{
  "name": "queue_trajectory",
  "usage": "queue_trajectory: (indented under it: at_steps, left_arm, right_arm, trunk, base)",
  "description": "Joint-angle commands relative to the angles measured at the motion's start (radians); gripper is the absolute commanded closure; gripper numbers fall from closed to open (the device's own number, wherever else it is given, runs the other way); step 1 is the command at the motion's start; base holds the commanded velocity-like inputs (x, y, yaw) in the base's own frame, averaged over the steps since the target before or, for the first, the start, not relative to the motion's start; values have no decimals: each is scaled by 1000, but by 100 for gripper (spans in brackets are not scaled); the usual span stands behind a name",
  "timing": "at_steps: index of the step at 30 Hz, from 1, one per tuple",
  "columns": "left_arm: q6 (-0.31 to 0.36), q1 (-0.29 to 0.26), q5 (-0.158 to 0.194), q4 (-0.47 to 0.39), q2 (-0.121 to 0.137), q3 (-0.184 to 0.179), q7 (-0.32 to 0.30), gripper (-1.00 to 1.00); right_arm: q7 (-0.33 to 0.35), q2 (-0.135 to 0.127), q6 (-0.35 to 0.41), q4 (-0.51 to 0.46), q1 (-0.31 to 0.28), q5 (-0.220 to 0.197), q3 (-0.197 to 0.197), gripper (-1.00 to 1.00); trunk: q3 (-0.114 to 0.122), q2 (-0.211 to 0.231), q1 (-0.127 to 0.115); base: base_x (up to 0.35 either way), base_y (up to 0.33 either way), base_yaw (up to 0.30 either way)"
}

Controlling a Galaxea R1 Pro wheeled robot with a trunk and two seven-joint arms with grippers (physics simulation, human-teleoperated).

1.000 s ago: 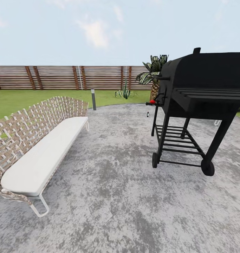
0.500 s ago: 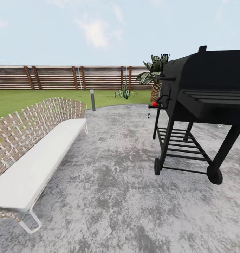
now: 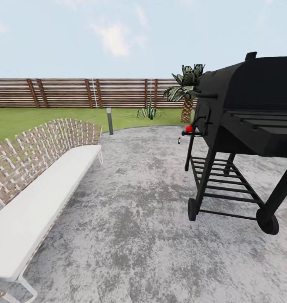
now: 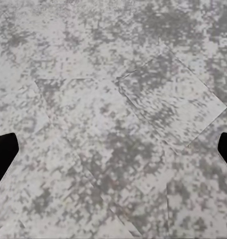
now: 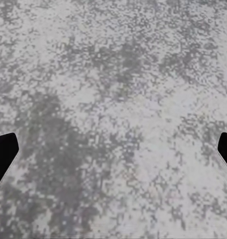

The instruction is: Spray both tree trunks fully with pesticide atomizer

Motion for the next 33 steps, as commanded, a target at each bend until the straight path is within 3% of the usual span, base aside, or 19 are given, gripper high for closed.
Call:
queue_trajectory:
  at_steps: [1, 33]
  left_arm:
    - [0, 0, 0, 0, 0, 0, 0, -100]
    - [1, 0, -4, 3, 0, -5, -2, -100]
  right_arm:
    - [0, 0, 0, 0, 0, 0, 0, -100]
    - [-3, 0, 0, 0, 0, 3, -2, -100]
  trunk:
    - [0, 0, 0]
    - [0, 0, 0]
  base:
    - [335, 0, 0]
    - [335, 0, 0]
